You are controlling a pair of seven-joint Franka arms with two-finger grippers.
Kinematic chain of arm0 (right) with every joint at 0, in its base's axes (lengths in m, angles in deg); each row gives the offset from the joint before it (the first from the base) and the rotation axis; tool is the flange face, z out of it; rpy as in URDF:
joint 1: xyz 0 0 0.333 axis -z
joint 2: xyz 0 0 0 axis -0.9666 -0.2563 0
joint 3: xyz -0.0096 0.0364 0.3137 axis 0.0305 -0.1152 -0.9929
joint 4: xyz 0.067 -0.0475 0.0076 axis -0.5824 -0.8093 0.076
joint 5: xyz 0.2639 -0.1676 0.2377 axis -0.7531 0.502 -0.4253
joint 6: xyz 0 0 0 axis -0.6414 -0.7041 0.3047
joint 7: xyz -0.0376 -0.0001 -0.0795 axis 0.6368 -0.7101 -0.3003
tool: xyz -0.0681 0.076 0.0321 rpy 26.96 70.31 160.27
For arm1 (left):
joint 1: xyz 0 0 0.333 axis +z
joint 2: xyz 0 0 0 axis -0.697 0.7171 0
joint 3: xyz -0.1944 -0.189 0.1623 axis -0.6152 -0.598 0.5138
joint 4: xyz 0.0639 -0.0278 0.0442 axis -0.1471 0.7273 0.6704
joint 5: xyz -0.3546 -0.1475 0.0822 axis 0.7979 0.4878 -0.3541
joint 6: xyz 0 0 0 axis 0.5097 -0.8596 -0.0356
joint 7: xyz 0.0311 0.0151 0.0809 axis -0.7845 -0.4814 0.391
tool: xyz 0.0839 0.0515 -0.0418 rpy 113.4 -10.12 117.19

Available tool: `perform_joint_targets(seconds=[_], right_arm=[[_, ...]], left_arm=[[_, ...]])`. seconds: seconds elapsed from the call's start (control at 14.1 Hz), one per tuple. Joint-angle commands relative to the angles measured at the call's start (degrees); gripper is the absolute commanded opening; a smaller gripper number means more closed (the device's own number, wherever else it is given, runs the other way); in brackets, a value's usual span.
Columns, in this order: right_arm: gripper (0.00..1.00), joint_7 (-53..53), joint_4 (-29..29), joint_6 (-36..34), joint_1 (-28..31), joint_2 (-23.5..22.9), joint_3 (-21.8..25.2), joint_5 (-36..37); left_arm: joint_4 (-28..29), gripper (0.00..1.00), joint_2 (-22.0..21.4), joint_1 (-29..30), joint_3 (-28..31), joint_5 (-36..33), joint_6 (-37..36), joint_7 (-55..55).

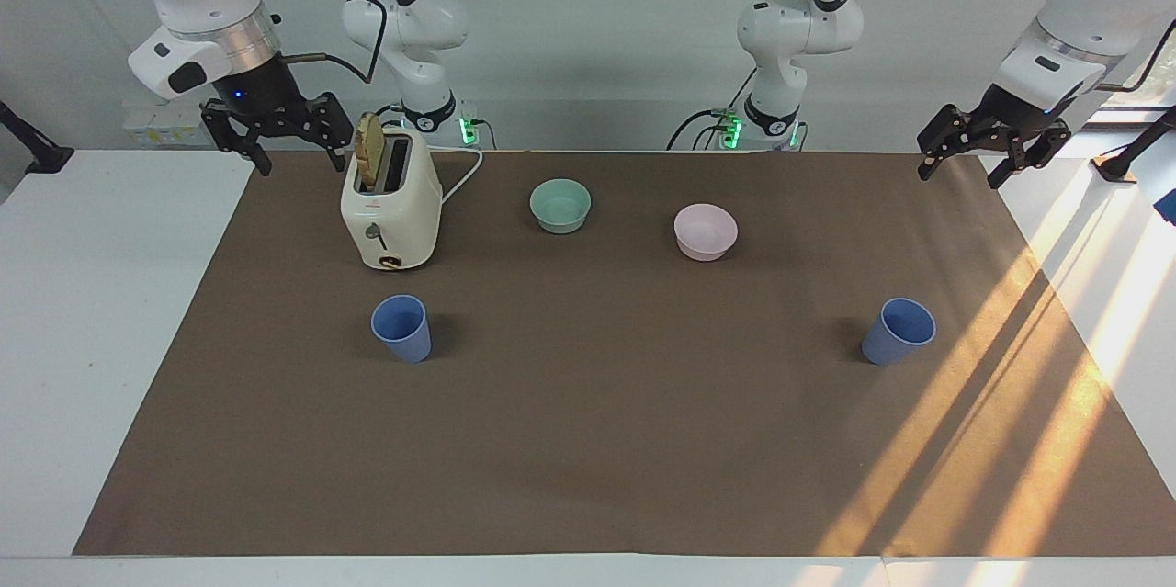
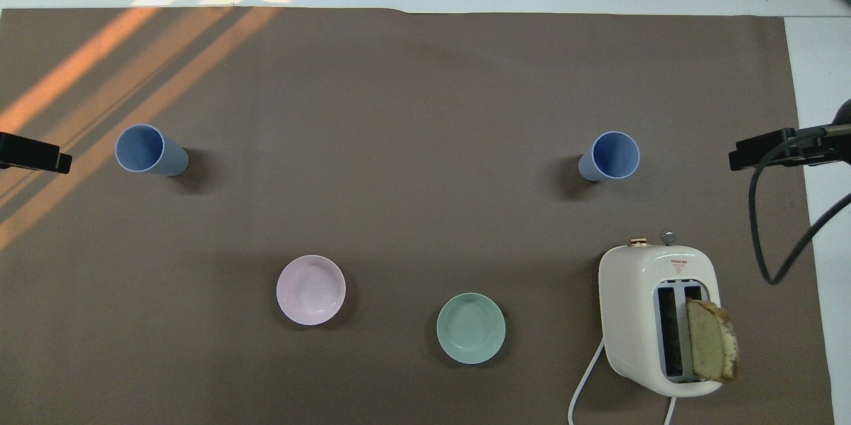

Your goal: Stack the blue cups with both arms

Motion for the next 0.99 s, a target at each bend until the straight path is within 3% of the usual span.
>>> perform_joint_targets(seconds=[0.0,0.92], right_arm=[[1.0,-0.97,0.22,-0.39,0.62,-0.03,-0.32,-0.97],[1.0,-0.88,0.04,-0.13,0.62,0.06,-0.41,-0.97]], left_arm=[[0.28,1.0,-0.6,-0.68,0.38,-0.63,0.77,-0.16],[2.47,1.0,-1.05,-0.25,0.46,-1.07,4.45,-2.43]])
